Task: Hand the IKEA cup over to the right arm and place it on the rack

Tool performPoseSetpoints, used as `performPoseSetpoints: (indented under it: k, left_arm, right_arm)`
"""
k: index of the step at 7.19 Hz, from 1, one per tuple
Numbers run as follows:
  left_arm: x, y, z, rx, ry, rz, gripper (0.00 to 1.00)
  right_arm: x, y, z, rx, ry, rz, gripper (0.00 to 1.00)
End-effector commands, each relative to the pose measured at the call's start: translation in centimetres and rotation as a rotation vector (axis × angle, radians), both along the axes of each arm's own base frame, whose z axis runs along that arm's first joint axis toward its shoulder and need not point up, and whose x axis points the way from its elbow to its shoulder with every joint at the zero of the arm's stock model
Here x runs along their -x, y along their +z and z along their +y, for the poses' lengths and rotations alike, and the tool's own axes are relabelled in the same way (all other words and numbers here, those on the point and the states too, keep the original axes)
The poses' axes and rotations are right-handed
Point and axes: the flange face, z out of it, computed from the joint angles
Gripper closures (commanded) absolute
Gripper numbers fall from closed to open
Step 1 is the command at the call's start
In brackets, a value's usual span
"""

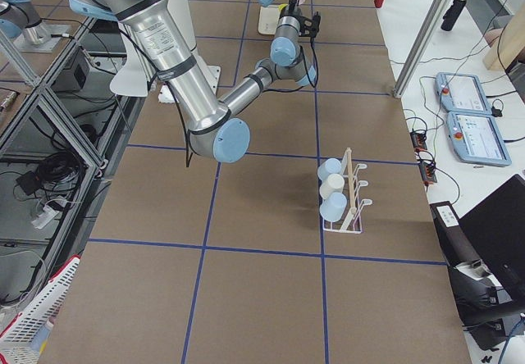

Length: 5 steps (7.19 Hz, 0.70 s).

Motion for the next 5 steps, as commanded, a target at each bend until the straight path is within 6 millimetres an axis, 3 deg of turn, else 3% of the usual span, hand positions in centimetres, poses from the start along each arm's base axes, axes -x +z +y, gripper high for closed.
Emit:
performPoseSetpoints:
  k: [1,3,5]
  left_arm:
    - [-0.39,-0.38,0.22,0.003,0.002,0.011,1.00]
    - [-0.45,-0.38,0.27,0.003,0.003,0.011,1.00]
    - [-0.44,-0.38,0.29,0.002,0.003,0.012,1.00]
  right_arm:
    - [0.13,-0.38,0.07,-0.004,-0.003,-0.004,0.03]
    - [0.24,-0.33,0.09,-0.003,-0.004,-0.003,0.07]
    - [0.15,0.07,0.05,-0.017,-0.003,-0.018,0.34]
